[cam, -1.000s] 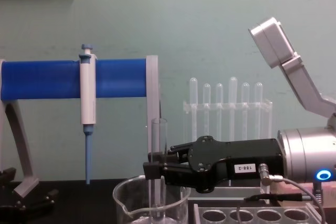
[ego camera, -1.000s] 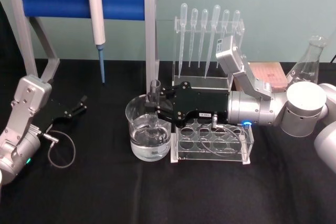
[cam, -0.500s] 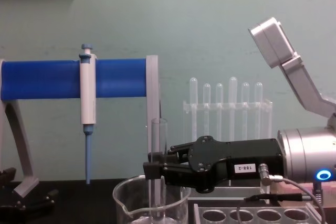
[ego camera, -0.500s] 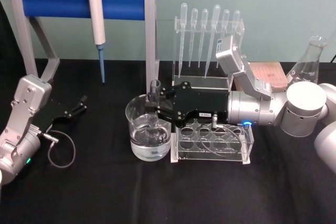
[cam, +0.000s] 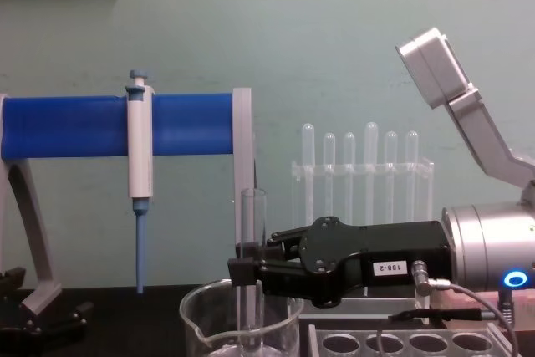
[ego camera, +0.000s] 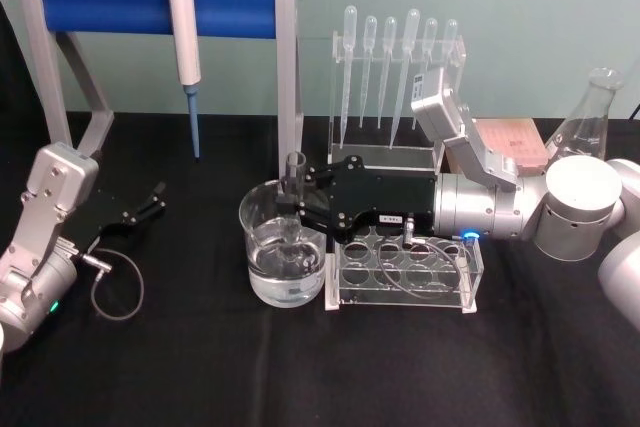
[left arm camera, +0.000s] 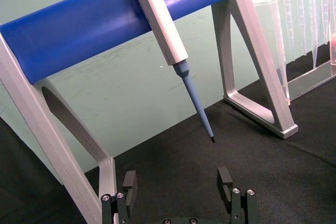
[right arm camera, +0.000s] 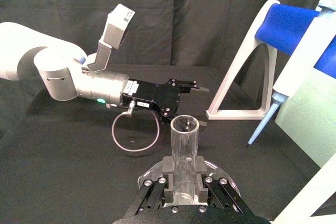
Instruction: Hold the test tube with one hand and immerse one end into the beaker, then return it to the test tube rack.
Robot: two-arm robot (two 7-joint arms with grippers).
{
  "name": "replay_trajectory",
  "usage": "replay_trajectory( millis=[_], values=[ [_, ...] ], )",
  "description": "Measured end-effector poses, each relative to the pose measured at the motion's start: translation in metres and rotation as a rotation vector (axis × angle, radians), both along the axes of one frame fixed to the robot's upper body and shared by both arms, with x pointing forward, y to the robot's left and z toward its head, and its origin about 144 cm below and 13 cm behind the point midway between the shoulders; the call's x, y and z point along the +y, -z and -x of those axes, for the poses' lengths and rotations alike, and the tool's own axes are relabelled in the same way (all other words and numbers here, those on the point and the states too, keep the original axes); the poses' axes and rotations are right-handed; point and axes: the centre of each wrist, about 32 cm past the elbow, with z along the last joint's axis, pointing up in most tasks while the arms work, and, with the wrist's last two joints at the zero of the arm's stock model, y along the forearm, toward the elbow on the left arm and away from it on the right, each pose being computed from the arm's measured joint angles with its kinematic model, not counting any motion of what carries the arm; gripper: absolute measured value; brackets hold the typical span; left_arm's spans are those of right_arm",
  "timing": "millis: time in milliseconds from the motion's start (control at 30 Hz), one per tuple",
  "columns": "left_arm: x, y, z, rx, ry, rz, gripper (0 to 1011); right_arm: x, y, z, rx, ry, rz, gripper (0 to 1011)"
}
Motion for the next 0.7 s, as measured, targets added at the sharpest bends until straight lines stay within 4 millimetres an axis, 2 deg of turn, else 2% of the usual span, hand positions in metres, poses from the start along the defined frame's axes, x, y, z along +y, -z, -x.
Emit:
replay_trajectory(
  millis=[700],
  values=[
    [0.0000,0.0000,0.0000,0.000,0.000,0.000,1000,0.0000,0.0000,0.0000,0.000,0.000,0.000,241]
  ],
)
